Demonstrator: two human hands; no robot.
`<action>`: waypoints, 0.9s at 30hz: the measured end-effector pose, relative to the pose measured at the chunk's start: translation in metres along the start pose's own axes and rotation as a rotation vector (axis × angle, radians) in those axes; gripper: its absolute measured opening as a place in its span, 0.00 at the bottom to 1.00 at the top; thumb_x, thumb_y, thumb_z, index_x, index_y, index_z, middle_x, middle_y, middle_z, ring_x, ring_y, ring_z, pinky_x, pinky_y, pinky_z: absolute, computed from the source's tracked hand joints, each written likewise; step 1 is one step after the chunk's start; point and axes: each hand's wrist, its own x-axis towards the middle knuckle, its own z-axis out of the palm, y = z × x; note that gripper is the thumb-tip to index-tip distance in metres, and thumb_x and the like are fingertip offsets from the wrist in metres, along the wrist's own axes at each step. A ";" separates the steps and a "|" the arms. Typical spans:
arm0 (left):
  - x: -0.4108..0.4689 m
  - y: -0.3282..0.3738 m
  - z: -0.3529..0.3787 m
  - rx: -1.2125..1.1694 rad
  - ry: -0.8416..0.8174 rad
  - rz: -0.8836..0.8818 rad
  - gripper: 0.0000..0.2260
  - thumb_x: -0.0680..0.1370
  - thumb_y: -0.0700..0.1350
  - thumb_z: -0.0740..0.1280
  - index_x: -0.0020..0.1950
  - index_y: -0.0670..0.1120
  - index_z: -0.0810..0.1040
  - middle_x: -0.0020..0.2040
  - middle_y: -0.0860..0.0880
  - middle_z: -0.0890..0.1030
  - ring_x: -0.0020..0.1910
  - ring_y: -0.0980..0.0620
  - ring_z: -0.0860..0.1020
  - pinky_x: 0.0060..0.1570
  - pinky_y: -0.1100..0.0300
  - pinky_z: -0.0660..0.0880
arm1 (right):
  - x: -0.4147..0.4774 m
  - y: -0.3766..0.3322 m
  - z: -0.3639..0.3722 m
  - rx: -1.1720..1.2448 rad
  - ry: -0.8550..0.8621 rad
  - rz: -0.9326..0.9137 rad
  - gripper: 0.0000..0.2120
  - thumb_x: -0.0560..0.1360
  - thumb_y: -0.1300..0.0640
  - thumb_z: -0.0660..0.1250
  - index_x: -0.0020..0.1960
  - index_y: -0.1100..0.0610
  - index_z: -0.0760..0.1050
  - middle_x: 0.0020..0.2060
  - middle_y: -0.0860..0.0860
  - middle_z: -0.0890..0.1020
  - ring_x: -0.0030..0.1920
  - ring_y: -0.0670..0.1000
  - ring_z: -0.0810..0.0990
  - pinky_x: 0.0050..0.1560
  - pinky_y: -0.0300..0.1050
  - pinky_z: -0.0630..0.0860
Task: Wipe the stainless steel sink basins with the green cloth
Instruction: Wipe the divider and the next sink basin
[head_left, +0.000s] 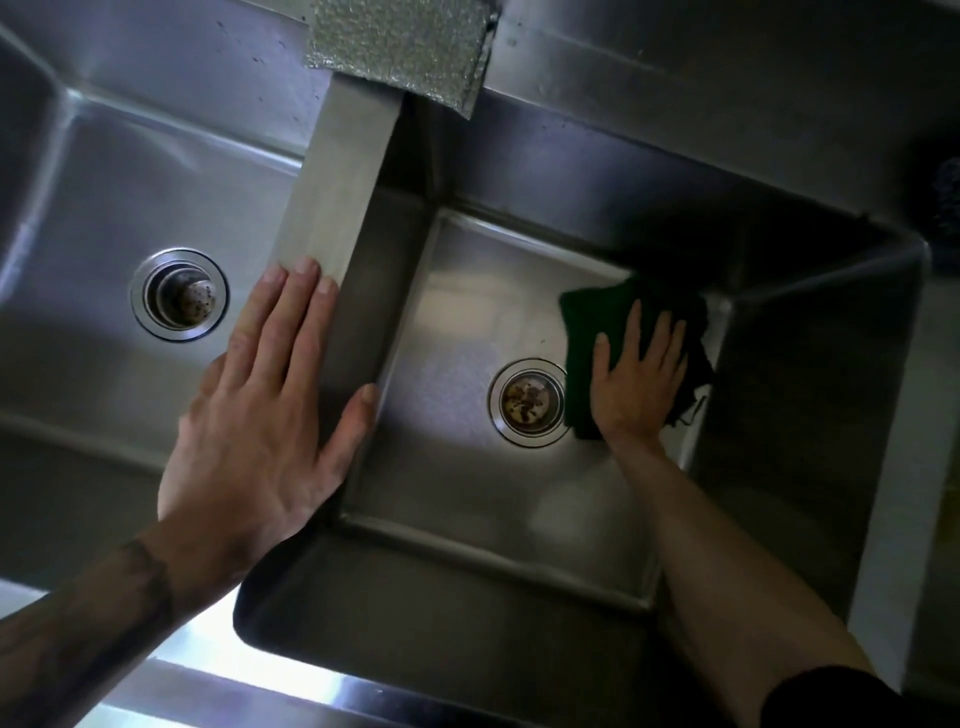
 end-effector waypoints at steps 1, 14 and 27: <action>0.000 0.000 0.000 -0.003 0.001 0.000 0.36 0.85 0.62 0.53 0.87 0.44 0.52 0.88 0.48 0.53 0.87 0.52 0.48 0.73 0.47 0.66 | 0.000 0.015 -0.004 -0.004 0.006 0.010 0.30 0.86 0.40 0.51 0.84 0.54 0.57 0.82 0.63 0.60 0.82 0.65 0.57 0.80 0.66 0.56; 0.000 -0.001 0.003 0.012 0.023 0.000 0.35 0.85 0.61 0.54 0.87 0.44 0.54 0.88 0.48 0.55 0.87 0.52 0.51 0.68 0.43 0.74 | 0.005 -0.023 0.003 0.014 0.007 -0.040 0.28 0.87 0.41 0.52 0.83 0.52 0.61 0.81 0.62 0.63 0.82 0.64 0.58 0.80 0.64 0.58; 0.001 -0.002 0.002 0.002 0.020 0.020 0.35 0.85 0.61 0.53 0.87 0.44 0.54 0.88 0.47 0.55 0.87 0.52 0.51 0.74 0.47 0.68 | 0.010 -0.056 0.001 0.013 -0.078 -0.088 0.30 0.87 0.40 0.51 0.85 0.52 0.56 0.83 0.61 0.59 0.83 0.63 0.54 0.81 0.62 0.52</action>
